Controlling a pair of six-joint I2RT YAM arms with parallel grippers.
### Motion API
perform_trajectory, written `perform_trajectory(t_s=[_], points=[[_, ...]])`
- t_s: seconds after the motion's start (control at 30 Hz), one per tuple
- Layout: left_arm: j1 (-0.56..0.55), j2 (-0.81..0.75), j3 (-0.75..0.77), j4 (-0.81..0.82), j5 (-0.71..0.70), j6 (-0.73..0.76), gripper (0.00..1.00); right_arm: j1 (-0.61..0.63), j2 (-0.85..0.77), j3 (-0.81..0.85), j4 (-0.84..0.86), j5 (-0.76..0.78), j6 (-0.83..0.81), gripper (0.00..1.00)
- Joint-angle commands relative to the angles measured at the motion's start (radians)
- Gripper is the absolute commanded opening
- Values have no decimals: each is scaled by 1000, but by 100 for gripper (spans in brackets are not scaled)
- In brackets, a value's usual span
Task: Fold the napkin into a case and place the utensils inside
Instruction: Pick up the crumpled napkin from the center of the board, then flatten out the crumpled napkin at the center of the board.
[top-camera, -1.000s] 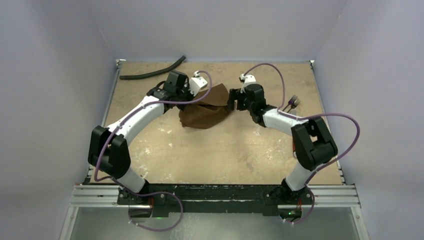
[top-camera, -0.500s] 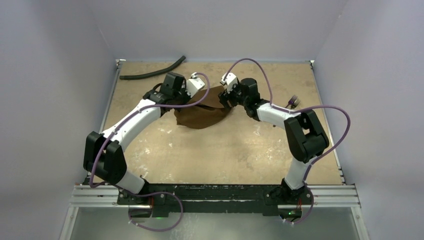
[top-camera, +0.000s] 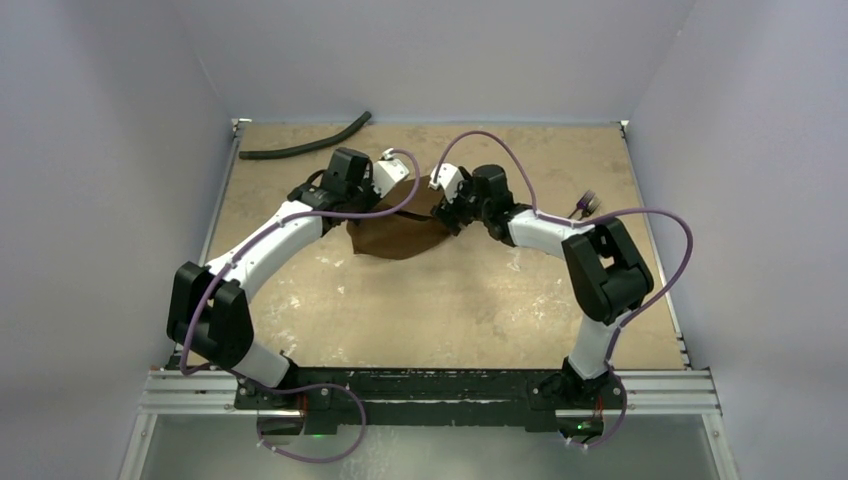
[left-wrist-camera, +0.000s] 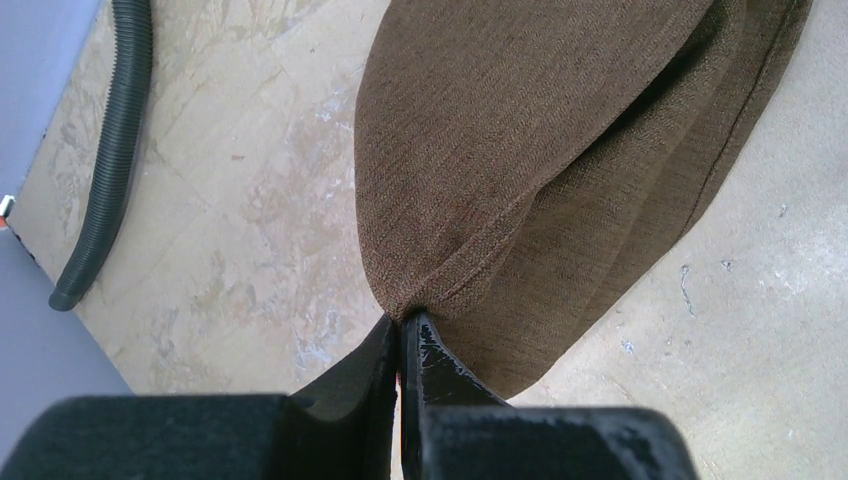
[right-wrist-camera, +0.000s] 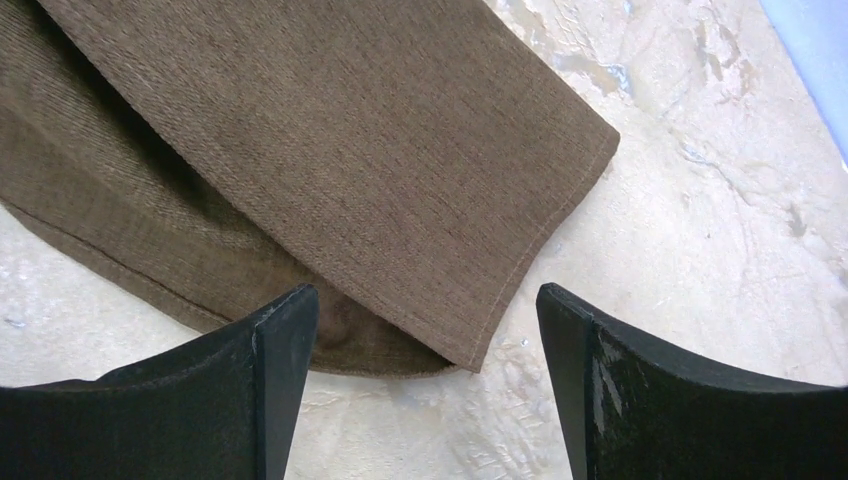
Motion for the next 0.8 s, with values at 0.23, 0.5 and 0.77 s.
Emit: perform_trajectory(t_s=[0.23,0.5,0.77], points=[[0,-3,30,13,-7,10,0,42,63,-23,136,213,-108,73],[-1,-30,21,14,-24,21,0,76,89,-16,258,284,-127,33],[0,-61,95,51,-114,13,0,82,-57,-45,318,398,-44,0]])
